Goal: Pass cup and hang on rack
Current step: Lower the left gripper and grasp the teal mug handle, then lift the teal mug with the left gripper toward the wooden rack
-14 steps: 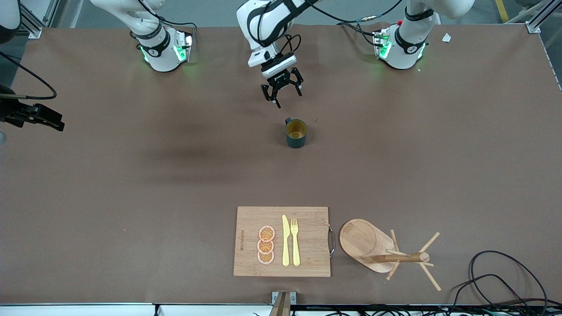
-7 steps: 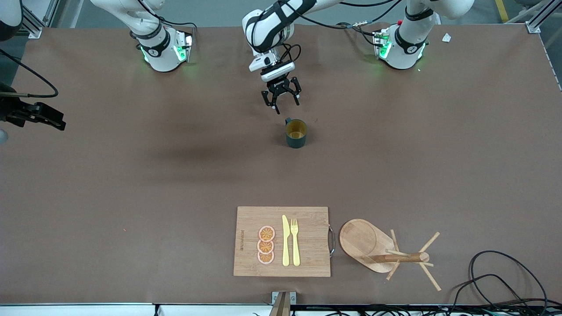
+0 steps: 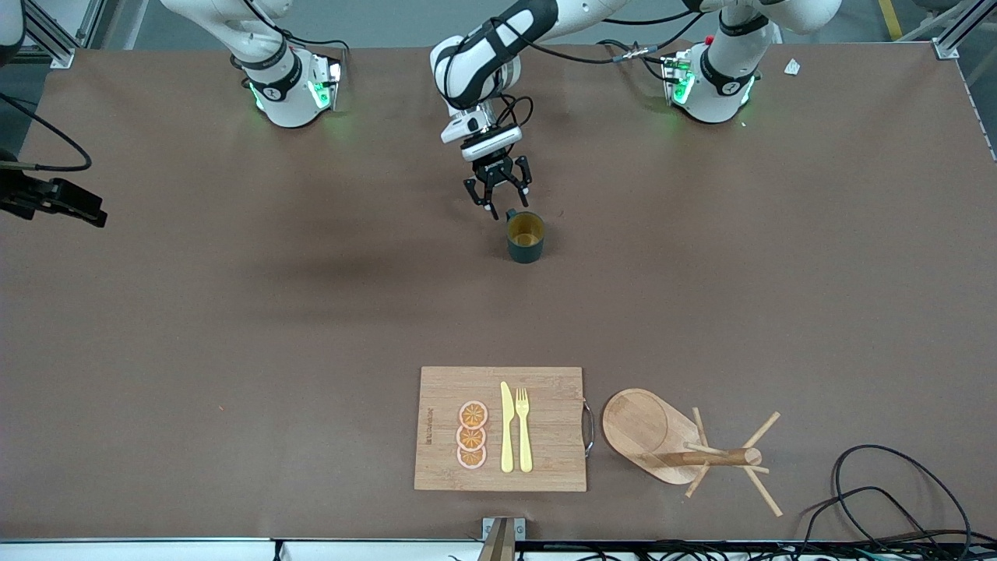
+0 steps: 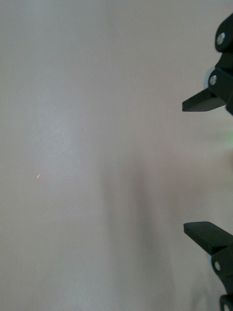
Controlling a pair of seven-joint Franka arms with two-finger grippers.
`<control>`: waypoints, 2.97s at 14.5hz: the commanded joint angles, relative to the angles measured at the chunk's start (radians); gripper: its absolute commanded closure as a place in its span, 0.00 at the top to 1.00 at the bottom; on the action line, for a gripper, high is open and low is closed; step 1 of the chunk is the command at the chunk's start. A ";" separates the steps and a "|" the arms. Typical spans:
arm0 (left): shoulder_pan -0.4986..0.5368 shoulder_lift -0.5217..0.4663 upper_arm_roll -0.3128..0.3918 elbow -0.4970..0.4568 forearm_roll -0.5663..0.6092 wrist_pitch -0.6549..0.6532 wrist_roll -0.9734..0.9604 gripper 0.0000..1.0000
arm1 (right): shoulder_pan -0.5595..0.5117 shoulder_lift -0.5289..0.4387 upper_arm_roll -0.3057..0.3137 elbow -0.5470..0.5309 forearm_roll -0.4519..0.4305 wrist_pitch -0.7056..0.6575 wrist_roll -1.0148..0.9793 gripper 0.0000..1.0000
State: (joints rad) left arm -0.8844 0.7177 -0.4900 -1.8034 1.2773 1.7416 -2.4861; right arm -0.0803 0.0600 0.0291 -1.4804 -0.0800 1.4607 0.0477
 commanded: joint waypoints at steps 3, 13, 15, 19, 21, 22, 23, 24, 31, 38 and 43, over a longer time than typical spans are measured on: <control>-0.004 0.062 0.013 0.070 0.020 -0.016 -0.028 0.41 | -0.019 -0.016 0.009 0.014 0.009 -0.025 -0.014 1.00; 0.047 0.016 0.014 0.327 -0.166 -0.017 0.102 0.00 | -0.041 -0.011 0.009 0.017 -0.004 -0.006 0.000 1.00; 0.103 -0.039 0.005 0.401 -0.290 -0.014 0.188 0.00 | -0.044 -0.011 0.009 0.017 0.003 -0.002 0.006 1.00; 0.244 -0.135 0.002 0.479 -0.571 0.067 0.352 0.00 | -0.044 -0.011 0.011 0.020 0.009 0.004 0.015 1.00; 0.338 -0.184 0.001 0.484 -0.688 0.139 0.383 0.00 | -0.035 -0.011 0.012 0.022 0.006 0.003 0.018 1.00; 0.390 -0.202 -0.002 0.484 -0.766 0.179 0.424 0.00 | -0.039 -0.009 0.014 0.022 0.012 0.004 0.011 1.00; 0.438 -0.210 -0.002 0.486 -0.839 0.217 0.465 0.02 | -0.039 -0.008 0.015 0.020 0.025 0.004 -0.002 1.00; 0.482 -0.214 -0.002 0.487 -0.916 0.258 0.490 0.01 | -0.036 -0.009 0.014 0.019 0.055 0.004 -0.006 1.00; 0.769 -0.225 -0.004 0.487 -1.378 0.429 0.702 0.01 | -0.036 -0.017 0.014 0.003 0.082 0.004 -0.006 1.00; 0.920 -0.143 0.001 0.487 -1.795 0.504 1.160 0.01 | -0.036 -0.014 0.014 -0.001 0.085 -0.005 -0.006 1.00; 0.935 -0.074 -0.002 0.544 -1.820 0.523 1.374 0.01 | -0.045 -0.023 0.009 -0.029 0.083 0.004 -0.005 1.00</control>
State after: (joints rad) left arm 0.0476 0.6186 -0.4798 -1.3013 -0.5256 2.2607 -1.1831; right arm -0.1095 0.0604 0.0359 -1.4753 -0.0019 1.4554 0.0493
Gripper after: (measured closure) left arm 0.789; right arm 0.000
